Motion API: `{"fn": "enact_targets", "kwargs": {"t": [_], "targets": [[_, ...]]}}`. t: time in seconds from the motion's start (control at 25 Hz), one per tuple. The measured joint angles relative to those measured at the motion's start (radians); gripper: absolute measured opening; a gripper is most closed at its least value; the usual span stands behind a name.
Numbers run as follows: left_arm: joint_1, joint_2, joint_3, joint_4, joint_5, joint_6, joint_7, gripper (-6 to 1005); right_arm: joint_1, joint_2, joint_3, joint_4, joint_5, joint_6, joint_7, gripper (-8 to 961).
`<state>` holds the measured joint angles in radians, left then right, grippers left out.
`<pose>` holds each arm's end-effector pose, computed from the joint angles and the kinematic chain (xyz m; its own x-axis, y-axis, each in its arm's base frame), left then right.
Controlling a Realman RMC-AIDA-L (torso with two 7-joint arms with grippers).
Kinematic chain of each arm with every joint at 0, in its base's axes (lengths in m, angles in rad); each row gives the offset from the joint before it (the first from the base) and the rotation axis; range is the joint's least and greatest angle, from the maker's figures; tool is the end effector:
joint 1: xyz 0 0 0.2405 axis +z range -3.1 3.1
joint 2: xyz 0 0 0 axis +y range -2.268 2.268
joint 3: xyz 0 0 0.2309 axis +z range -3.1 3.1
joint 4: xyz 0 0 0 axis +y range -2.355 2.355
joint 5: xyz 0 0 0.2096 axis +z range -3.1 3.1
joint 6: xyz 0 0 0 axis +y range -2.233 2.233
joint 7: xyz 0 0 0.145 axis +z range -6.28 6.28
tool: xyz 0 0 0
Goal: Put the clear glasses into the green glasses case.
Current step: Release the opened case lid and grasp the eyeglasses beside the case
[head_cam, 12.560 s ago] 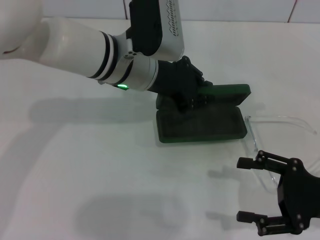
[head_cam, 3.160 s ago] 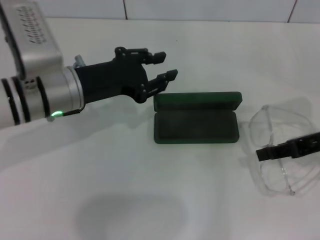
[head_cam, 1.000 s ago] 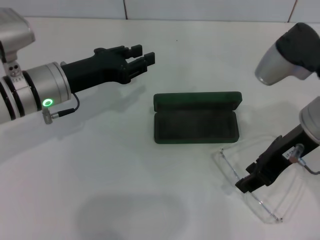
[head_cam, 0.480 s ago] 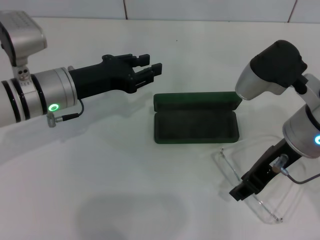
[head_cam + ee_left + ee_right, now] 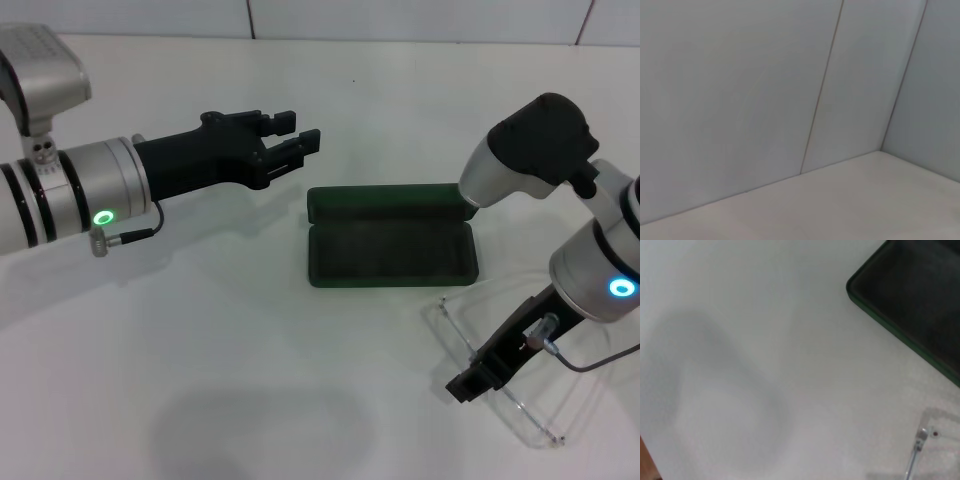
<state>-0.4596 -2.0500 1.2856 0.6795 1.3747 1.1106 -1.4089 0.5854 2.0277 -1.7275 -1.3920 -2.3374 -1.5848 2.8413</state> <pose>-0.2147 0.3517 -0.0175 0.7247 0.3237 0.6083 0.5618 -0.7887 -0.2496 0.1330 0.2895 -0.0400 0.6712 -0.6717 0.3136 -0.6292 -0.7399 -0.2380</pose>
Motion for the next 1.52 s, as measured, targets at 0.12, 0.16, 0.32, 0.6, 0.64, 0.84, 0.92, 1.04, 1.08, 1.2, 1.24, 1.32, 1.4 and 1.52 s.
{"fn": "enact_targets", "kwargs": {"t": [0.12,0.16,0.32,0.6,0.64,0.84,0.92,1.04,1.08,1.2,1.24,1.32,1.4,1.52], "targets": [[-0.002,-0.002,0.000,0.000,0.006,0.000,0.001,425,0.002,0.000,-0.010,0.002,0.000,0.006,0.000,453],[-0.002,-0.002,0.000,0.000,0.008,0.000,0.002,425,0.002,0.000,-0.012,0.002,0.000,0.007,0.000,453],[-0.002,-0.002,-0.001,0.000,0.008,0.000,0.001,425,0.000,0.000,-0.014,0.007,0.000,0.008,0.001,453],[0.002,-0.003,-0.003,0.000,0.008,0.000,-0.003,425,-0.010,0.000,-0.016,0.014,-0.012,0.008,0.001,451],[0.002,-0.003,-0.003,0.000,0.008,0.000,-0.003,425,-0.011,0.000,-0.016,0.015,-0.013,0.009,0.001,451],[0.000,-0.006,-0.003,0.000,0.008,0.000,-0.003,425,-0.014,0.000,-0.028,0.017,-0.022,0.020,0.001,448],[-0.001,-0.009,-0.003,-0.001,0.008,0.000,-0.001,425,-0.016,0.000,-0.031,0.020,-0.025,0.024,0.001,437],[-0.001,-0.011,-0.003,-0.001,0.008,0.000,0.000,425,-0.017,0.000,-0.033,0.024,-0.026,0.030,-0.003,404],[0.000,-0.011,-0.003,-0.001,0.007,0.000,0.000,425,-0.017,0.000,-0.035,0.024,-0.026,0.031,-0.004,393],[0.001,-0.012,-0.003,-0.002,0.007,0.000,0.000,425,-0.018,0.000,-0.042,0.016,-0.023,0.031,-0.008,361],[0.002,-0.012,-0.003,-0.001,0.007,0.000,0.000,425,-0.018,0.000,-0.043,0.014,-0.022,0.030,-0.008,350],[0.002,-0.013,-0.003,-0.002,0.007,0.000,0.000,425,-0.018,0.000,-0.044,0.012,-0.021,0.028,-0.009,328],[0.003,-0.013,-0.003,-0.002,0.007,0.000,-0.001,425,-0.018,-0.001,-0.044,0.009,-0.022,0.026,-0.009,306],[0.003,-0.013,-0.003,-0.002,0.007,0.000,-0.001,425,-0.018,-0.002,-0.044,0.003,-0.024,0.025,-0.011,288]]}}
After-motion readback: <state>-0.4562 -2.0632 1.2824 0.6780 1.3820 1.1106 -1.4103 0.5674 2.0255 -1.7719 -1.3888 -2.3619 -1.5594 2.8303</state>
